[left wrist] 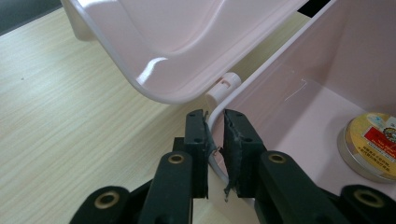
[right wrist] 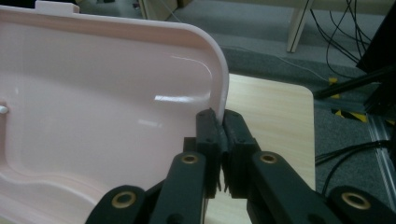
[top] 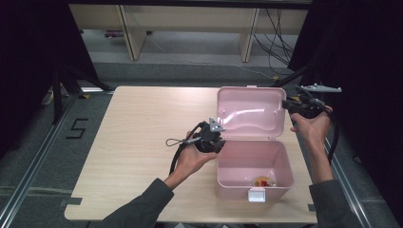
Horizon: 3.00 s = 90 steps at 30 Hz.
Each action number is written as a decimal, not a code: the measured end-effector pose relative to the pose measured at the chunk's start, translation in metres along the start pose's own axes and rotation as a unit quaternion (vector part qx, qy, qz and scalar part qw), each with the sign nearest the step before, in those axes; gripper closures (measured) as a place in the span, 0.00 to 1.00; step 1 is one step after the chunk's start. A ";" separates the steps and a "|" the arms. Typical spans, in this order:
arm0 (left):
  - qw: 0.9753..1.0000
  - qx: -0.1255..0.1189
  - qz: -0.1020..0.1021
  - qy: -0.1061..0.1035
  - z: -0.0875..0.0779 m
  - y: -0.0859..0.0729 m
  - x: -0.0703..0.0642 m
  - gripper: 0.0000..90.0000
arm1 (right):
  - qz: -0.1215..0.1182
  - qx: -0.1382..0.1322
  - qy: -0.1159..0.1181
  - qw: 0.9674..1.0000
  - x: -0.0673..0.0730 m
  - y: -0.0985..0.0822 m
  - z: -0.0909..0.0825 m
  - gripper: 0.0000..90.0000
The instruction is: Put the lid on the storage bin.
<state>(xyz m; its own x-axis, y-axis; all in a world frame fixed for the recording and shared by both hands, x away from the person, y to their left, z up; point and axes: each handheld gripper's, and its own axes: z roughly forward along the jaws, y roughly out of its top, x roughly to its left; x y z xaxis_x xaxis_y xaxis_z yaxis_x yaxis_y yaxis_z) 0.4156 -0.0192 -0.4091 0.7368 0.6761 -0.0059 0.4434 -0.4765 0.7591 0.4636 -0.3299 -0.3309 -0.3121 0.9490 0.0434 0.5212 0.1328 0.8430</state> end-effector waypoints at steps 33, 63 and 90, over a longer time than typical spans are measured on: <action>1.000 -0.017 -0.011 0.000 0.000 -0.004 0.000 0.88 | -0.035 -0.074 0.031 0.996 0.013 -0.030 -0.066 0.98; 0.999 -0.042 -0.017 -0.010 -0.006 -0.006 -0.001 0.79 | -0.070 -0.102 0.022 0.992 0.026 -0.068 -0.100 0.98; 0.995 -0.079 -0.018 -0.051 -0.103 -0.074 0.003 0.49 | -0.060 -0.089 0.051 0.993 0.030 -0.103 -0.122 0.95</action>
<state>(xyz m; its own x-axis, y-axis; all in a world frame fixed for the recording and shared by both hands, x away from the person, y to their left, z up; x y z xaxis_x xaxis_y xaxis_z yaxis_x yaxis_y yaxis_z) 0.3325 0.0762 -0.3976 0.7730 0.6273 -0.0951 0.3914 -0.3535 0.8496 0.3035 -0.3497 -0.3507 -0.4459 0.8949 -0.0162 0.3303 0.1813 0.9263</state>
